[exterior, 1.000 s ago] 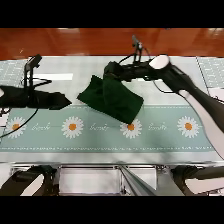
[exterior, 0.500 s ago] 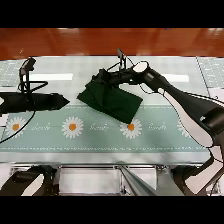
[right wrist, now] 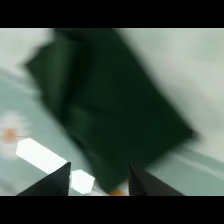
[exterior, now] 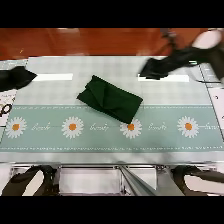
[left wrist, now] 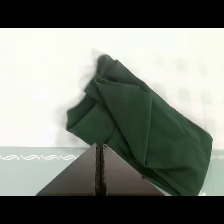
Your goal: Fold the shirts.
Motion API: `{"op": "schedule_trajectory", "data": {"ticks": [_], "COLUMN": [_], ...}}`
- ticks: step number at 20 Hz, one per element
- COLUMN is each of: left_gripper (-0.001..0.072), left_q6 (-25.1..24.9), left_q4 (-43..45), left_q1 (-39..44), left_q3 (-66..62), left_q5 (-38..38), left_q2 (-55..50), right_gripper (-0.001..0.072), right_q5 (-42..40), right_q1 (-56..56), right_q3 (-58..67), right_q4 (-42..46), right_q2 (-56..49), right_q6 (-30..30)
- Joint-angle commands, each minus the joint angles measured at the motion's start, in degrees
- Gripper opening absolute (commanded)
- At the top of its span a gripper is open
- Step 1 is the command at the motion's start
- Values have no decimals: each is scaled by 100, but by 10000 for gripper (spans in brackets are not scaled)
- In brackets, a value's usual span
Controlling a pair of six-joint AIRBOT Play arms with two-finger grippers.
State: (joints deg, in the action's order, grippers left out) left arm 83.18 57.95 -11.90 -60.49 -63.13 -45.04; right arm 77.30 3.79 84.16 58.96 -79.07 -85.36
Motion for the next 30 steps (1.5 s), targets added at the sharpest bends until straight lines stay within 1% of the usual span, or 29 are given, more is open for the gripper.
{"op": "schedule_trajectory", "data": {"ticks": [1, 2, 4, 7, 10, 14, 16, 22, 25, 29, 30], "left_gripper": [18, 18, 18, 18, 18, 18, 18, 18, 18, 18, 18], "left_q6": [-2, -2, -2, -4, -4, -4, -4, -2, -2, -2, -2], "left_q4": [-13, -52, -144, -267, -420, -533, -549, -601, -662, -664, -662], "left_q1": [-400, -343, -208, 31, 155, 157, 157, 157, 157, 157, 157], "left_q3": [59, 341, 1014, 1971, 2671, 3029, 3029, 3029, 3029, 3029, 3029], "left_q5": [-271, -273, -273, -245, -98, 109, 173, 251, 254, 271, 282], "left_q2": [544, 750, 1117, 1423, 1416, 1412, 1412, 1412, 1412, 1412, 1412], "right_gripper": [412, 417, 418, 418, 418, 418, 418, 418, 417, 411, 377], "right_q5": [-223, -533, -1049, -1596, -2096, -2184, -2188, -2275, -2288, -2326, -2361], "right_q1": [-879, -1088, -1451, -1569, -1534, -1401, -1047, 11, 256, 549, 632], "right_q3": [-1453, -2116, -3414, -4559, -4948, -4944, -4806, -3991, -3545, -2949, -2782], "right_q4": [2721, 2634, 1963, 741, -730, -2446, -2693, -2922, -3123, -3202, -3206], "right_q2": [1843, 2240, 2747, 2699, 2153, 1029, 498, -697, -1029, -1185, -1198], "right_q6": [-868, -925, -907, -564, 90, 927, 1099, 1088, 1088, 1069, 1060]}}
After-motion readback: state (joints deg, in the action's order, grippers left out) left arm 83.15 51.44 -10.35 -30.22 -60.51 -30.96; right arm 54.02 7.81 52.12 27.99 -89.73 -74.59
